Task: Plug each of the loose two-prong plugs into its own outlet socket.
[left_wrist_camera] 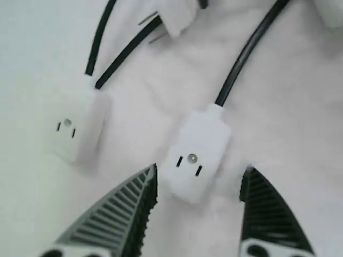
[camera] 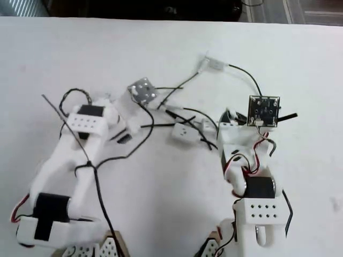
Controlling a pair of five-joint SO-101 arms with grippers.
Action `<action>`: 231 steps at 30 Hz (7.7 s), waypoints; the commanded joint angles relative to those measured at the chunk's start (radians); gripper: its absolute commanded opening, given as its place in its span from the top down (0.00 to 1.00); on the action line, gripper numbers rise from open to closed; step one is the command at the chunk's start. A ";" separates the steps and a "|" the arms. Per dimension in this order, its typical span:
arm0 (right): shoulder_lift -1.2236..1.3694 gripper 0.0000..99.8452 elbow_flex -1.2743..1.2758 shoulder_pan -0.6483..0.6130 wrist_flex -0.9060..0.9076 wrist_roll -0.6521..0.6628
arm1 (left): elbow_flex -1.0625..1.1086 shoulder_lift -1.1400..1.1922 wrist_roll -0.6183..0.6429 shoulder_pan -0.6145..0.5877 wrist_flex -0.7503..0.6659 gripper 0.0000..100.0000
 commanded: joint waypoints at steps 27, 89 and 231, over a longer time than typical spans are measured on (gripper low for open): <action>-0.012 0.98 -0.008 -0.001 -0.012 -0.005 | -0.517 0.234 0.123 0.036 0.454 0.71; -0.012 0.98 -0.008 -0.001 -0.012 -0.005 | -0.092 0.189 0.218 0.269 0.276 0.78; -0.012 0.98 0.014 -0.038 -0.013 0.003 | -0.253 -0.022 0.258 0.130 0.413 0.77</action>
